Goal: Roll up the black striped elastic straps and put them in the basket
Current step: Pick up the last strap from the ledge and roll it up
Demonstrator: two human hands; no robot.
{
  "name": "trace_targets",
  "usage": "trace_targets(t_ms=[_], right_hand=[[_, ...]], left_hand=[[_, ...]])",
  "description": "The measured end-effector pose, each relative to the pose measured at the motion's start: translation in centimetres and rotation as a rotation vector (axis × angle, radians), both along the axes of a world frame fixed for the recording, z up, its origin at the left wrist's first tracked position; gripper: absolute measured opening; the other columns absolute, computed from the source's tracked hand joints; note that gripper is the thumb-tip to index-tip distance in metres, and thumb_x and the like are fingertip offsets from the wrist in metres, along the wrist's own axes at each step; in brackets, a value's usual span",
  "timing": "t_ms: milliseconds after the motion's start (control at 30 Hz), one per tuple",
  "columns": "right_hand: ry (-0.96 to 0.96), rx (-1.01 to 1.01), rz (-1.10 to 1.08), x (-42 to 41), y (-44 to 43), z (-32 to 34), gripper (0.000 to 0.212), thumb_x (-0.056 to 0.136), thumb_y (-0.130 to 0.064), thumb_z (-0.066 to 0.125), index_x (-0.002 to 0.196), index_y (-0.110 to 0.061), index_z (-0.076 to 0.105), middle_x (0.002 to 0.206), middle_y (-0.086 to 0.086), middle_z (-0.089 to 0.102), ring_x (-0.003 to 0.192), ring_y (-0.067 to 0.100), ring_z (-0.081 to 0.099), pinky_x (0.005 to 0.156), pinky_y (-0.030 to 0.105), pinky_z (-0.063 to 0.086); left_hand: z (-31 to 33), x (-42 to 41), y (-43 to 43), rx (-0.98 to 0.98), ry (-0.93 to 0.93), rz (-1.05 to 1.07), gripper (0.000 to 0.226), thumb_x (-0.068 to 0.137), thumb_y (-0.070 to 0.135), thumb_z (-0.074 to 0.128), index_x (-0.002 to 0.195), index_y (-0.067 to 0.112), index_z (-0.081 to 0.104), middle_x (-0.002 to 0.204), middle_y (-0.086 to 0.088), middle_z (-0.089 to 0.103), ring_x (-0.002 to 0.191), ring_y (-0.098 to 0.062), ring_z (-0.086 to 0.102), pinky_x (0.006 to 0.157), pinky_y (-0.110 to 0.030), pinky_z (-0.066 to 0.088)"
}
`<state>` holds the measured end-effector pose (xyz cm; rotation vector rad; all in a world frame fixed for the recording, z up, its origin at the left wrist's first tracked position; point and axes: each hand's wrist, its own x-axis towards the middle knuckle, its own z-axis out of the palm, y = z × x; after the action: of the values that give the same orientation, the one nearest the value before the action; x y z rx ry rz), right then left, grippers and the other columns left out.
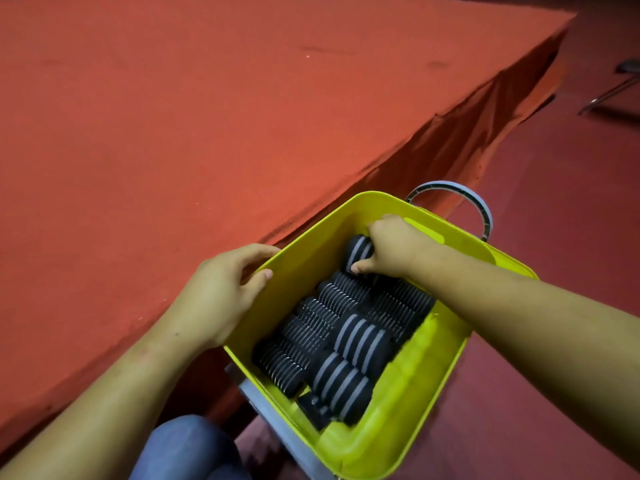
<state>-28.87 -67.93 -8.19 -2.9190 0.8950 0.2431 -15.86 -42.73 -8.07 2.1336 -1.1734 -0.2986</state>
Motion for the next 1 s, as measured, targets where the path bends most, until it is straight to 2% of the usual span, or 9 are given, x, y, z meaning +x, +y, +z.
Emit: trace_targets(t_ms=[100,167,267,400,500,567,733,833,1000], right_hand=[[-0.196,0.004,-0.012,-1.4,-0.7,1.5,0.062,0.09,-0.056,0.074,0.125,-0.005,0.071,0.121,0.016,0.073,0.117,0.033,0.065,0.099,0.041,0.052],[-0.417,0.054,-0.029,-3.1,-0.9,2.6,0.047,0.094,-0.043,0.073,0.127,-0.01,0.074,0.121,0.008,0.075,0.113,0.024,0.069,0.101,0.033,0.05],[-0.828,0.08,-0.15,-6.6,-1.6,3.6,0.014,0.094,-0.027,0.073,0.104,-0.021,0.082,0.096,-0.008,0.076,0.087,0.005,0.068,0.085,0.012,0.049],[-1.153,0.146,-0.468,-11.8,-4.3,1.9,0.012,0.094,-0.021,0.07,0.089,-0.029,0.077,0.08,-0.017,0.071,0.076,-0.004,0.067,0.081,0.023,0.049],[-1.141,0.2,-0.685,-16.0,-6.5,-2.0,0.01,0.093,-0.018,0.069,0.092,-0.024,0.077,0.085,-0.007,0.074,0.088,0.012,0.071,0.081,0.027,0.047],[-1.015,0.195,-0.809,-18.7,-7.8,-5.5,0.013,0.092,-0.018,0.07,0.102,-0.019,0.078,0.1,0.005,0.076,0.102,0.026,0.068,0.087,0.034,0.046],[-0.782,0.301,-0.98,-22.0,-9.0,-11.5,0.049,0.092,-0.024,0.075,0.137,-0.009,0.061,0.13,0.031,0.06,0.137,0.041,0.044,0.112,0.045,0.037],[-0.809,0.437,-1.065,-21.8,-9.2,-12.7,0.068,0.093,-0.024,0.075,0.153,-0.011,0.045,0.142,0.028,0.056,0.138,0.043,0.049,0.111,0.048,0.041],[-0.991,0.659,-1.214,-22.0,-10.6,-15.6,0.097,0.086,-0.016,0.08,0.163,-0.014,0.022,0.144,0.021,0.056,0.123,0.039,0.062,0.1,0.062,0.054]], left_hand=[[0.1,0.1,-0.1,-0.006,0.007,-0.018,0.027,0.099,0.024,0.065,0.118,0.044,0.069,0.105,0.031,0.07,0.094,0.022,0.06,0.074,0.0,0.04],[0.2,0.4,0.0,0.002,0.018,-0.026,0.028,0.099,0.025,0.066,0.116,0.047,0.068,0.105,0.033,0.07,0.093,0.019,0.062,0.075,-0.007,0.044],[0.4,1.1,0.2,0.008,0.054,-0.021,0.028,0.098,0.026,0.067,0.114,0.049,0.07,0.102,0.036,0.071,0.092,0.012,0.067,0.074,-0.019,0.051],[0.4,1.0,0.2,-0.055,0.134,-0.019,0.031,0.097,0.019,0.068,0.106,0.049,0.074,0.099,0.03,0.074,0.084,0.008,0.071,0.07,-0.013,0.055],[0.6,0.3,-0.2,-0.047,0.155,-0.03,0.036,0.097,0.022,0.068,0.107,0.056,0.07,0.097,0.027,0.076,0.084,0.005,0.072,0.068,-0.016,0.057],[0.7,0.0,-0.3,-0.041,0.136,-0.026,0.036,0.097,0.021,0.068,0.109,0.056,0.069,0.097,0.029,0.075,0.086,0.008,0.071,0.069,-0.012,0.055],[0.6,-0.7,-0.3,-0.036,0.118,0.019,0.028,0.097,0.02,0.068,0.109,0.045,0.074,0.097,0.029,0.076,0.086,0.011,0.07,0.069,-0.011,0.055],[0.6,-0.7,-0.3,-0.019,0.088,0.038,0.029,0.097,0.024,0.069,0.111,0.05,0.073,0.099,0.031,0.075,0.089,0.012,0.07,0.073,-0.023,0.059],[0.4,-0.9,-0.4,-0.026,0.075,0.064,0.034,0.096,0.024,0.07,0.109,0.055,0.07,0.099,0.031,0.075,0.094,0.013,0.068,0.079,-0.026,0.059]])
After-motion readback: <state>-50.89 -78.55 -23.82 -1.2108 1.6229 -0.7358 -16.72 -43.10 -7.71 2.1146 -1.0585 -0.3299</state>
